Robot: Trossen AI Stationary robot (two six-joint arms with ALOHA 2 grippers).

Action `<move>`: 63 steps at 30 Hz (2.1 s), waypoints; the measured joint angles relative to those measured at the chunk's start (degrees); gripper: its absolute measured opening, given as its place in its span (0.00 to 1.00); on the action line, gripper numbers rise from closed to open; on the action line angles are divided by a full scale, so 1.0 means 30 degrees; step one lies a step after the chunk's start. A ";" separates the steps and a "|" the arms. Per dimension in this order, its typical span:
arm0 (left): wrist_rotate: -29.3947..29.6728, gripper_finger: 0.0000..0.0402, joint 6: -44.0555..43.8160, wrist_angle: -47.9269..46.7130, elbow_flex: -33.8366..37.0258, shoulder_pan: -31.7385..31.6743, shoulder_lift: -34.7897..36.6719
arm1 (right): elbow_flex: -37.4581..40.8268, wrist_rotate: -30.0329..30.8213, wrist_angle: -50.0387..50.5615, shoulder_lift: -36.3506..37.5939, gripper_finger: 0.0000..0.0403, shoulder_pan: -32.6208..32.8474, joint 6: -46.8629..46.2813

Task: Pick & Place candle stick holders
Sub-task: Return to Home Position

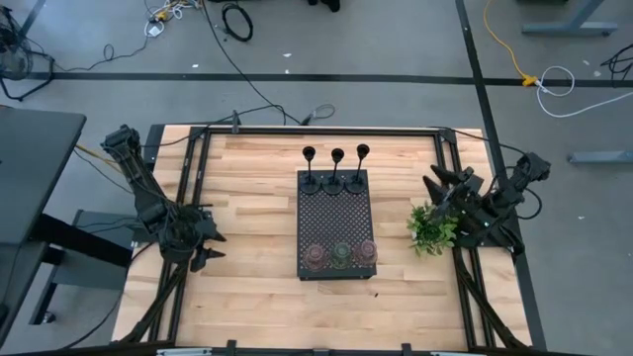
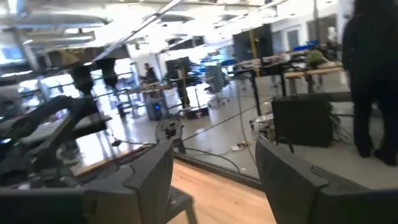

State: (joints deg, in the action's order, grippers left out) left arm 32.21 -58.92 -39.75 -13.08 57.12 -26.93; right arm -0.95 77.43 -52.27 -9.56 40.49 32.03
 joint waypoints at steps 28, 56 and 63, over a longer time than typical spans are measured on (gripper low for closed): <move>-0.5947 0.59 -0.0015 0.1430 0.1042 -1.6216 0.8945 | 0.0001 0.0556 -0.0219 0.3184 0.57 -1.1450 0.0000; -1.0339 0.59 -0.0015 0.1894 0.1268 -1.8474 0.8952 | 0.0001 0.0546 0.0182 0.3104 0.57 -1.1861 0.0007; -1.0339 0.59 -0.0015 0.1894 0.1268 -1.8467 0.8952 | 0.0016 0.0546 0.0844 0.3096 0.57 -1.1854 0.0000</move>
State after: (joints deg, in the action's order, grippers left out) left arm 1.19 -58.96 -34.07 -9.28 1.72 -0.08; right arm -0.91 79.07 -49.74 -0.27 4.93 32.03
